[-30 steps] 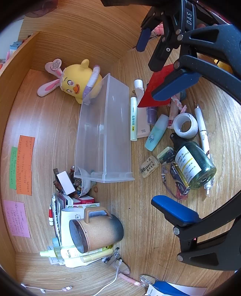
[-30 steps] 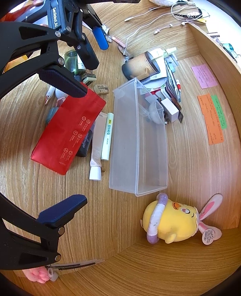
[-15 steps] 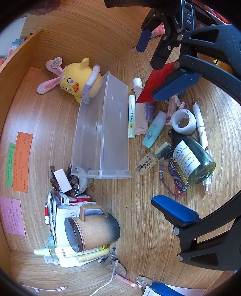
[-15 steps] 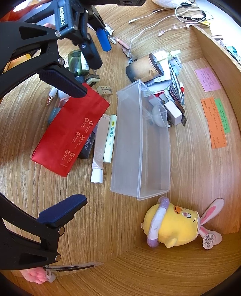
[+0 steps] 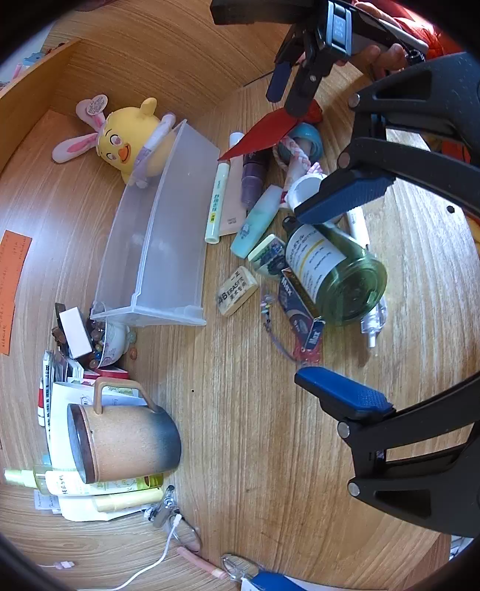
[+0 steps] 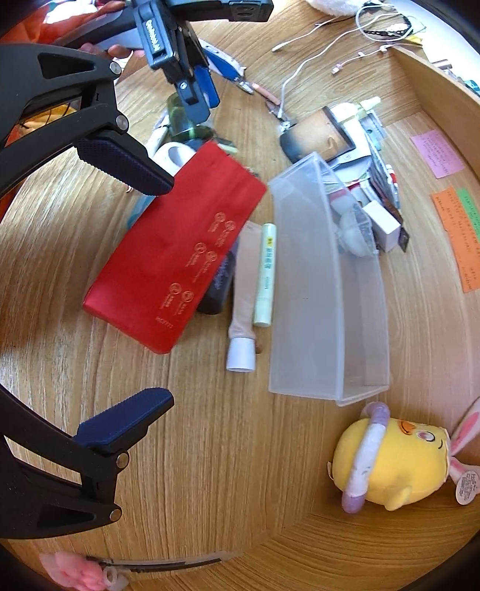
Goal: Organize objects
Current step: 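Reach both tools toward the cluttered items in front of the bin, then grasp the green glass bottle with the left tool while the right tool grasps the red pouch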
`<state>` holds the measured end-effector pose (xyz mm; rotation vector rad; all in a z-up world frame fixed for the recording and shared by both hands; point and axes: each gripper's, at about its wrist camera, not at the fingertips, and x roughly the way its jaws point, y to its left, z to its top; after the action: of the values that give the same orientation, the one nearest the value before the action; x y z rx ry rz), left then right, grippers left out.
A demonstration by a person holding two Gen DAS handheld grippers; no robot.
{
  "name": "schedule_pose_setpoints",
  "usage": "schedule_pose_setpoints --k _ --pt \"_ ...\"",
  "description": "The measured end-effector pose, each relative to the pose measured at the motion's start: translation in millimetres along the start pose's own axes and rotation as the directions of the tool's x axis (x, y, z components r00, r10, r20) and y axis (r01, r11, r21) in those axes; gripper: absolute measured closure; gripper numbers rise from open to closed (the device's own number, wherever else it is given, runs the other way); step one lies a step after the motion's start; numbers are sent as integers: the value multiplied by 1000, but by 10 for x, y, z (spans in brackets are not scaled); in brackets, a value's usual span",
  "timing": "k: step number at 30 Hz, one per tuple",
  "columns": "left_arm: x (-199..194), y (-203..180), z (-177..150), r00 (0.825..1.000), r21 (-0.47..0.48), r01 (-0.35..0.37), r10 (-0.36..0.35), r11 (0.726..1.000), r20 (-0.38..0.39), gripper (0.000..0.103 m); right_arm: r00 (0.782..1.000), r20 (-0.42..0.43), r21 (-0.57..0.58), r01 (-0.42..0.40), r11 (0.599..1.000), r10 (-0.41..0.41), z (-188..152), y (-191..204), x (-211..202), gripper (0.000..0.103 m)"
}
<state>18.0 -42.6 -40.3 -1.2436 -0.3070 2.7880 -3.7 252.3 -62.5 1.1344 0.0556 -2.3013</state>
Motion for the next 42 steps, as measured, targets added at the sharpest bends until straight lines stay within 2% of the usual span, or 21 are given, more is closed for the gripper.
schedule_pose_setpoints --k 4,7,10,14,20,25,27,31,37,39,41,42 --pt "14 -82 -54 1000 23 22 -22 999 -13 23 1000 -6 -41 -2 999 2 -36 70 54 3" --pt "52 -149 -80 1000 45 18 -17 999 -25 23 1000 -12 -60 -7 998 6 -34 113 97 10" --pt "90 -168 -72 999 44 16 -14 999 -33 28 1000 -10 -63 -8 998 7 -20 133 120 14" --pt "111 -147 -49 999 28 34 -33 999 -41 41 1000 -7 -57 -12 998 11 -18 94 115 24" --pt "79 -146 -59 999 17 37 -36 999 -29 41 1000 -4 -46 -14 999 14 -32 -12 99 39" --pt "-34 -166 0 999 22 34 -34 999 12 43 1000 -4 -60 -6 998 6 -46 -41 71 41" --pt "-75 -168 44 998 23 58 -59 998 24 54 1000 0 -71 8 997 -8 -44 -42 46 40" --pt "-75 -184 124 998 38 53 -54 998 36 57 1000 -2 -71 23 997 -23 34 -96 42 24" --pt "-41 -203 149 997 30 63 -65 998 36 58 998 -68 -18 -15 1000 14 134 -299 209 23" --pt "-57 -206 158 997 26 64 -65 998 44 59 998 -61 -17 -26 1000 25 121 -313 184 27" --pt "-83 -221 194 996 27 66 -67 997 57 60 997 -63 -25 -34 999 32 100 -299 167 44" --pt "-99 -232 209 996 29 63 -65 998 65 61 998 -62 -31 -25 999 23 89 -282 161 44"
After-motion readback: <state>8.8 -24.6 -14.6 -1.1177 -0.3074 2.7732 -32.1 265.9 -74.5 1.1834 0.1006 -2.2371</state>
